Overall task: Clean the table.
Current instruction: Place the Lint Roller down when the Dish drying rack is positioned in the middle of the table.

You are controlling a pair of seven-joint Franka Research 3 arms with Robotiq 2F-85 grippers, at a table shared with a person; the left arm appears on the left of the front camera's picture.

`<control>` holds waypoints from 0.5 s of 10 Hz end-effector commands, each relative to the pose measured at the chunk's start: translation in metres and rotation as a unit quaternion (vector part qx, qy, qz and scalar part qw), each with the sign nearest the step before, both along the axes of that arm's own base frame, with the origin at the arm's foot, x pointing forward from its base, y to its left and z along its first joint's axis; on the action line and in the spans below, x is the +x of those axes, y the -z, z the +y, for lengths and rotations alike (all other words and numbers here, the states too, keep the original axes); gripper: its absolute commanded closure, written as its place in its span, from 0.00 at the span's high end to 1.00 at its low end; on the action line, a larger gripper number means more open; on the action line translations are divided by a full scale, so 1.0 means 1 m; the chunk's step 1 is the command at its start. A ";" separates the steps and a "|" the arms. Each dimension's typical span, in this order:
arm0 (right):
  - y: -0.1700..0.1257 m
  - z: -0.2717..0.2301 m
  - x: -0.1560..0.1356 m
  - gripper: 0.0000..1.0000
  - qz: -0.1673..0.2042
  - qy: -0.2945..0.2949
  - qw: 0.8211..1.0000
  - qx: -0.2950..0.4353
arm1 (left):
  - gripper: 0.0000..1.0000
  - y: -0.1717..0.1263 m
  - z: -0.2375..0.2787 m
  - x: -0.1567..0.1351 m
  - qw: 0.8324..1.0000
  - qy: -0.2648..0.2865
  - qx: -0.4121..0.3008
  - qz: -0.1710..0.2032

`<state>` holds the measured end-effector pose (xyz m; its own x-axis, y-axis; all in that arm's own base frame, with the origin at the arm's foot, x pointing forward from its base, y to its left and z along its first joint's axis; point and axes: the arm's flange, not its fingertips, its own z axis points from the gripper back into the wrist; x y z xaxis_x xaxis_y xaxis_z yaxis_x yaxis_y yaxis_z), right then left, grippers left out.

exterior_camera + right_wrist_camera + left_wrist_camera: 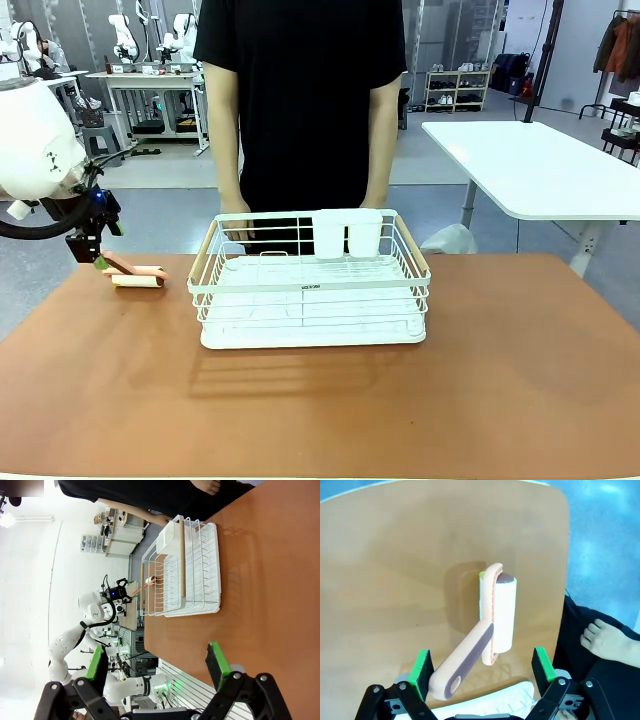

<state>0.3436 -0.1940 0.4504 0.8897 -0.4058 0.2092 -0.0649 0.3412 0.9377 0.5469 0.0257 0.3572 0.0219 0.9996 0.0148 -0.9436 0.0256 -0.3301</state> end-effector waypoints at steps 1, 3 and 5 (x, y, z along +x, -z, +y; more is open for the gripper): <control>-0.001 0.002 -0.004 1.00 -0.001 0.003 1.000 0.007 | 1.00 -0.012 -0.011 -0.006 0.999 -0.022 0.028 0.025; -0.001 0.002 -0.004 1.00 -0.001 0.003 1.000 0.007 | 1.00 -0.021 -0.010 -0.009 0.999 -0.028 0.011 0.029; -0.001 0.002 -0.004 1.00 -0.001 0.003 1.000 0.007 | 1.00 -0.025 -0.011 -0.009 0.999 -0.029 0.007 0.030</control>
<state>0.3436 -0.1941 0.4504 0.8897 -0.4058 0.2092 -0.0649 0.3412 0.9377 0.5390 0.0170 0.3760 -0.0106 0.9992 0.0375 -0.9569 0.0007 -0.2904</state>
